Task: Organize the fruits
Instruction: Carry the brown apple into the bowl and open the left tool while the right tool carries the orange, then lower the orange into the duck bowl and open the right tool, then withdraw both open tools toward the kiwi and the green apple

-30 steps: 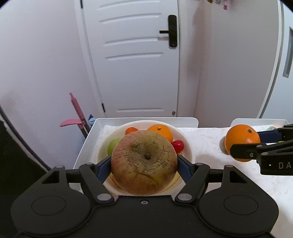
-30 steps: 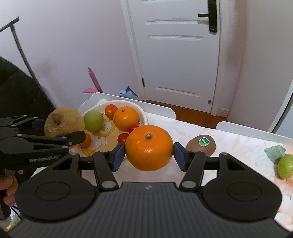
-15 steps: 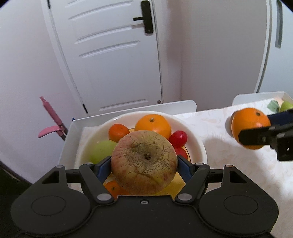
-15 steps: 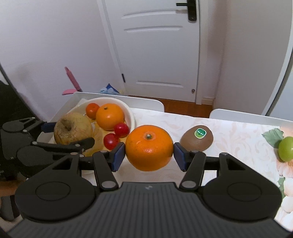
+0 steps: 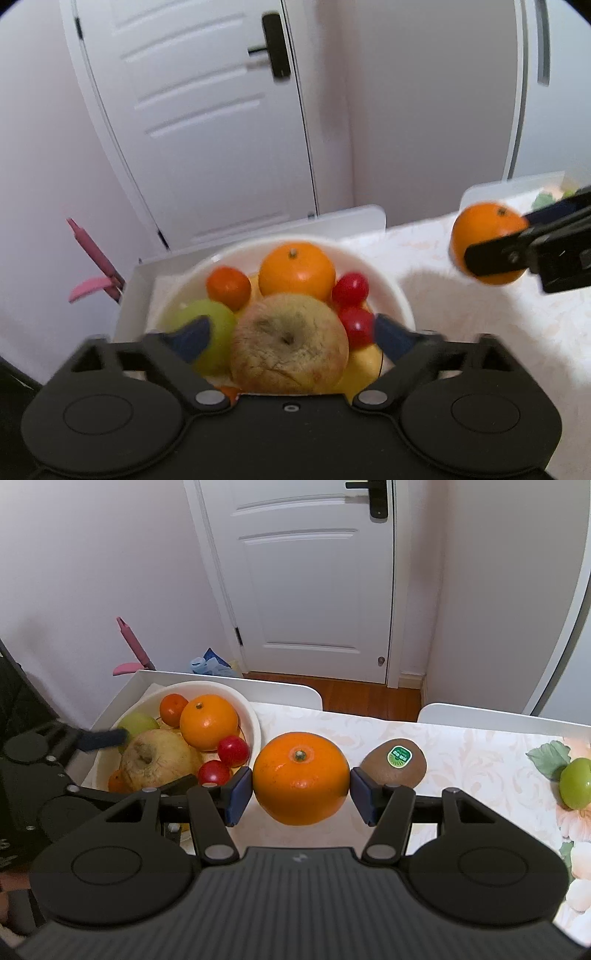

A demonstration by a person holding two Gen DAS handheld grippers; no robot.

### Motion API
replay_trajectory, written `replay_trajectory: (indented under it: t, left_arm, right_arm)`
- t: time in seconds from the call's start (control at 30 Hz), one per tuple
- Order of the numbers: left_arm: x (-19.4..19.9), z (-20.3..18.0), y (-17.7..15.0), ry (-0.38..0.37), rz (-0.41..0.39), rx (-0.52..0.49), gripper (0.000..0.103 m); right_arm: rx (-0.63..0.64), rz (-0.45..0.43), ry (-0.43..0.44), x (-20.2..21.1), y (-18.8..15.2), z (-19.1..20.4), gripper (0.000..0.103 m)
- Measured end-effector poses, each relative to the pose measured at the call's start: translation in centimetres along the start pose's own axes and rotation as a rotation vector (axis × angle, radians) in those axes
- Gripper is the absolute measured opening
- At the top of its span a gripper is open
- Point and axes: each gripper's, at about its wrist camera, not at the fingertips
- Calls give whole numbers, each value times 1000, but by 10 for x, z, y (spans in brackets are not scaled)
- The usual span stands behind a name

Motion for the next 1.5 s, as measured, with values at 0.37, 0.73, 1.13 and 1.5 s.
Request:
replay_trajectory:
  t: [0.37, 0.73, 1.13, 1.5]
  left_arm:
    - [41, 18, -8, 62, -19, 109, 103]
    - [77, 31, -29, 139, -29, 217, 103]
    - [86, 40, -46, 160, -21, 253, 103]
    - [86, 36, -43, 140, -24, 261, 103]
  right_arm:
    - [53, 0, 44, 6, 2, 8, 73]
    - [164, -20, 109, 0, 1, 44, 73]
    - [165, -56, 146, -29, 4, 59, 77]
    - [156, -85, 133, -11, -2, 54, 101]
Point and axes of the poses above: each gripper's, at about its wrist camera, not at the fingertips, and x roughly against the way its jaws point, z to its left, y to its top, and after that the axes turned 10 degrees about -y, right-handed
